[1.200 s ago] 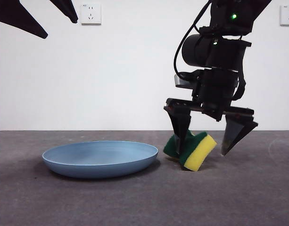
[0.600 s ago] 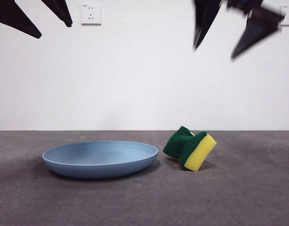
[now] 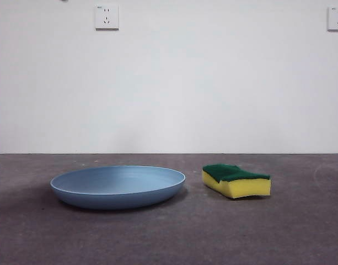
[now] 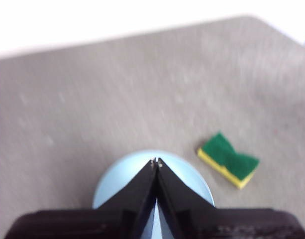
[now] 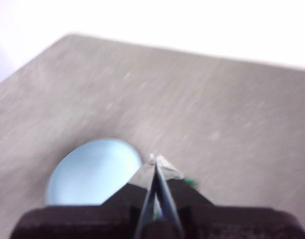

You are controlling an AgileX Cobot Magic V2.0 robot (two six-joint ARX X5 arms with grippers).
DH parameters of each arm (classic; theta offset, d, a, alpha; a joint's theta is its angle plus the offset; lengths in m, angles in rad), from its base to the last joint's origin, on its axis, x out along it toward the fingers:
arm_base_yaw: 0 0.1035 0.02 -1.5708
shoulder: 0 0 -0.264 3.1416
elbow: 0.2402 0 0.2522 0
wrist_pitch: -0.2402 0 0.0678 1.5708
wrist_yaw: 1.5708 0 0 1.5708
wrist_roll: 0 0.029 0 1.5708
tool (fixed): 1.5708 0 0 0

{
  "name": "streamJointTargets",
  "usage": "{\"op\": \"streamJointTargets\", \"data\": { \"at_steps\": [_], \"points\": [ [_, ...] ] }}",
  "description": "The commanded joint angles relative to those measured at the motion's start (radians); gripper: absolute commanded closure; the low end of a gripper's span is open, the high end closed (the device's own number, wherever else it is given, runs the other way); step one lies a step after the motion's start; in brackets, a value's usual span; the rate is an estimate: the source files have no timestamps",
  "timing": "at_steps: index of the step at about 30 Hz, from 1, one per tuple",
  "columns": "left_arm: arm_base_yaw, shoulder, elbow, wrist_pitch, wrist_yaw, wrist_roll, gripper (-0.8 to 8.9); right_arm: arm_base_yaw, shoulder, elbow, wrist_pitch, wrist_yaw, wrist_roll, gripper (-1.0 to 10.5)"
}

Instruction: Pick up the plate,pick up the cloth,clean the plate with the cloth

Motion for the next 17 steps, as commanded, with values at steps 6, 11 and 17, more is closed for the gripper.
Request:
{"op": "streamJointTargets", "data": {
  "at_steps": [6, 11, 17],
  "points": [
    [-0.078, -0.15, -0.135, 0.098, -0.128, 0.042, 8.21, 0.037, -0.27, -0.321, 0.138, 0.117, 0.048, 9.6],
    [-0.097, -0.256, -0.317, 0.244, -0.124, 0.066, 8.21, 0.037, -0.372, -0.46, 0.17, 0.209, 0.046, 9.6],
    [-0.105, -0.332, -0.401, 0.267, -0.119, 0.082, 8.17, 0.037, -0.386, -0.503, 0.192, 0.21, 0.053, 9.5]
  ]
}}
